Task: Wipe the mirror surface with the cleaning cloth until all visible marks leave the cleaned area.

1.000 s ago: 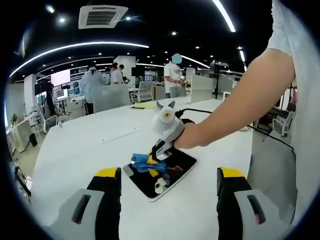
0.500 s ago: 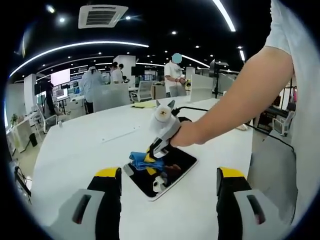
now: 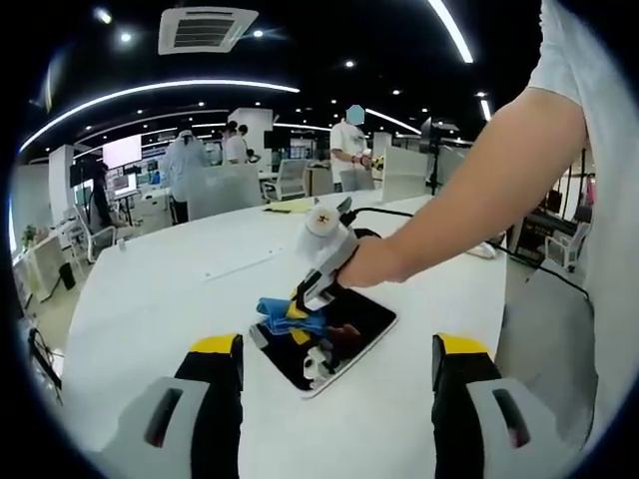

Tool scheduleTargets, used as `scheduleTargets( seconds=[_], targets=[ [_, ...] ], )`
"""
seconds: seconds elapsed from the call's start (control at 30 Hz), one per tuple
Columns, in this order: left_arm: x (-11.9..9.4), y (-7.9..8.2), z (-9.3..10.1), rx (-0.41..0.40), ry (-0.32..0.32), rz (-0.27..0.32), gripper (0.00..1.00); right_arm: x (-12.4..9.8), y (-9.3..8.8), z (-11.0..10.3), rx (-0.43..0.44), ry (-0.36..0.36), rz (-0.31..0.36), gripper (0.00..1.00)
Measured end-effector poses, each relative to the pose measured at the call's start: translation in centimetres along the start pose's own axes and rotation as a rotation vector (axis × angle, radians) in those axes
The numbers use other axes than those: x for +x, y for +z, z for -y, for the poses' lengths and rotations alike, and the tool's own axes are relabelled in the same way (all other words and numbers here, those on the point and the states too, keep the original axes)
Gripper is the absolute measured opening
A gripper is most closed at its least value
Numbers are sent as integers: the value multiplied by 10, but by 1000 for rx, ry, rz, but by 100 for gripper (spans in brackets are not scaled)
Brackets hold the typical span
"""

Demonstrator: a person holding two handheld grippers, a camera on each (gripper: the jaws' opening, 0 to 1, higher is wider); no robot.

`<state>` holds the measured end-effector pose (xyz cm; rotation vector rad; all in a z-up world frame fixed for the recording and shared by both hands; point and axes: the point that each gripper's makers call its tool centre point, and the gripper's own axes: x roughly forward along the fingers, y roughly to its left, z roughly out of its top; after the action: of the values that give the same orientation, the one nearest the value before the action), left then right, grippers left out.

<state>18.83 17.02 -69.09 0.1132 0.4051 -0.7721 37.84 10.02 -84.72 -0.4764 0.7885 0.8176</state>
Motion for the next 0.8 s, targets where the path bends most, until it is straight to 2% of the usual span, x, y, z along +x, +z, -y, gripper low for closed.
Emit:
scheduleTargets(
  seconds=[0.33,0.8],
  targets=[
    [-4,-1,-4,-5,6,-4,77,5,7,2,-4,-11,14,2],
    [-2,0,-3,-12,1,0,77,7,9,4,10,-25,16,2]
  ],
)
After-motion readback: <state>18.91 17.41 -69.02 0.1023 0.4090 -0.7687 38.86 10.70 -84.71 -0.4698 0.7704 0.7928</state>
